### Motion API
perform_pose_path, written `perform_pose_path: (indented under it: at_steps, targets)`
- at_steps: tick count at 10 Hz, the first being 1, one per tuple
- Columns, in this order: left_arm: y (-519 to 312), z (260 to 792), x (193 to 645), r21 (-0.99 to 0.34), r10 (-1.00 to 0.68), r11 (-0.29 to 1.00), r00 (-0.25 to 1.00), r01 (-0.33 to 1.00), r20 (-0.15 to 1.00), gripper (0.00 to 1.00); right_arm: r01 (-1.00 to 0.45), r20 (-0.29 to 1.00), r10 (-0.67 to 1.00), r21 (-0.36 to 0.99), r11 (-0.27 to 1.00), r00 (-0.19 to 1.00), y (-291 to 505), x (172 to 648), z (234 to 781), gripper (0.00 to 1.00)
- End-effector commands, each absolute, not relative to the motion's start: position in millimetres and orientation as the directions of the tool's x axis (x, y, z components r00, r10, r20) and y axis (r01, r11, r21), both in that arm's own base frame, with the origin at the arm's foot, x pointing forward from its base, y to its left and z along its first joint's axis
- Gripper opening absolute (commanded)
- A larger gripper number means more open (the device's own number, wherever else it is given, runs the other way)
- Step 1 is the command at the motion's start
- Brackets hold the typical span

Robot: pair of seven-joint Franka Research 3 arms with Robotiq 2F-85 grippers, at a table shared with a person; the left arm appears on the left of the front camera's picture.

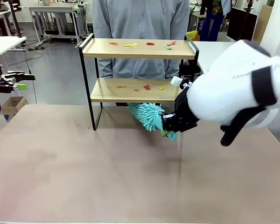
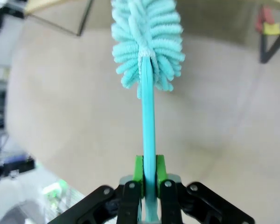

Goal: Clean the shelf.
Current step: Clean the specific section of the Shelf indicated by the human with the Duster.

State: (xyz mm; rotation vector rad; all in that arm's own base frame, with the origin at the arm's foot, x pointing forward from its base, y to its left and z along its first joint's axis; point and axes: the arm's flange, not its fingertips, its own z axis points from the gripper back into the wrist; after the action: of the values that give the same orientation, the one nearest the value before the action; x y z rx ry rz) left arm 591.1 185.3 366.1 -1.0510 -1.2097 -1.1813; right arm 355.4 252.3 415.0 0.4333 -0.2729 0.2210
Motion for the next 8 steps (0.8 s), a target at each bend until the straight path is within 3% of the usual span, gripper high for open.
perform_pose_path:
  at_steps: [1, 5, 8]
  targets:
    - [185, 368, 591, 0.03, -0.09, 0.11, -0.02, 0.993, 0.996, 1.0, -0.386, 0.237, 0.309, 0.444, 0.809, 0.921, 220, 356, 425, 0.13]
    - [185, 368, 591, 0.03, -0.09, 0.11, -0.02, 0.993, 0.996, 1.0, -0.53, 0.127, 0.534, 0.443, 0.723, 0.836, 164, 341, 467, 0.13]
    - [185, 368, 591, 0.03, -0.09, 0.11, -0.02, 0.993, 0.996, 1.0, -0.495, 0.028, 0.549, 0.47, 0.731, 0.836, 119, 315, 497, 0.13]
